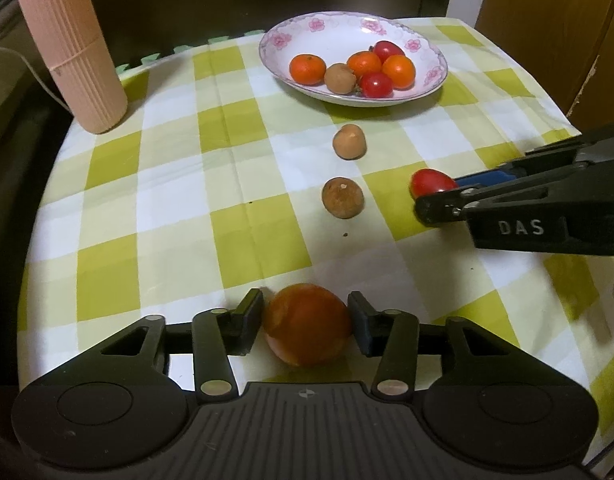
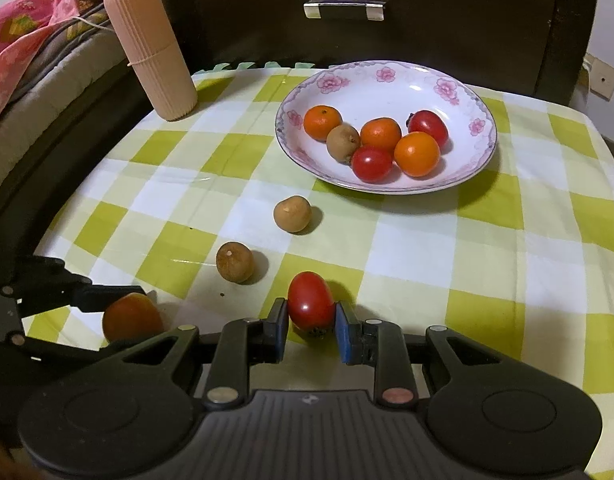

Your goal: Organize fruits

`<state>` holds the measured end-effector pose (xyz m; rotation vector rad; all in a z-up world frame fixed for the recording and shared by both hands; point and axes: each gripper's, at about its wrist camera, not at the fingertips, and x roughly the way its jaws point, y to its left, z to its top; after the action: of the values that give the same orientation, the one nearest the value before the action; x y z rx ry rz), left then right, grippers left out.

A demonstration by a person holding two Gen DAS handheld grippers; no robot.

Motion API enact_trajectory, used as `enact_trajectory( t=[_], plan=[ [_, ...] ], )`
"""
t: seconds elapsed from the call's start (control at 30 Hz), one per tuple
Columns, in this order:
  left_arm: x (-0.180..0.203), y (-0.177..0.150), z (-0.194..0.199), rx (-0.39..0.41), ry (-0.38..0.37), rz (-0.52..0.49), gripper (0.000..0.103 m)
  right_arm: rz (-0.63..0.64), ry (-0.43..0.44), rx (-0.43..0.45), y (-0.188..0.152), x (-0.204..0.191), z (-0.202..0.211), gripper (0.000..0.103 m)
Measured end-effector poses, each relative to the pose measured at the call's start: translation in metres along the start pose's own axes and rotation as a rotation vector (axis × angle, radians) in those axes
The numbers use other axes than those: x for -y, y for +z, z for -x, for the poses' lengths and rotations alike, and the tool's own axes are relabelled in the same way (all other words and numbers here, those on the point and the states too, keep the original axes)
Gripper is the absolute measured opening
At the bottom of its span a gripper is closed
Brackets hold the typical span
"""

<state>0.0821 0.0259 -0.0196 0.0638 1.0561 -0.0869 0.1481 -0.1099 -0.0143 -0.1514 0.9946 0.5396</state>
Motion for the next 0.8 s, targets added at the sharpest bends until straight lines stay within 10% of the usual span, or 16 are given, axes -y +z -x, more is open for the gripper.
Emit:
enact_trajectory(
  t=[0.8],
  plan=[
    [-0.003,-0.018,0.018,0.023,0.028,0.048,0.063,-0.01,0.0,0.034,-0.015,-0.008,0.031,0.024]
  ],
)
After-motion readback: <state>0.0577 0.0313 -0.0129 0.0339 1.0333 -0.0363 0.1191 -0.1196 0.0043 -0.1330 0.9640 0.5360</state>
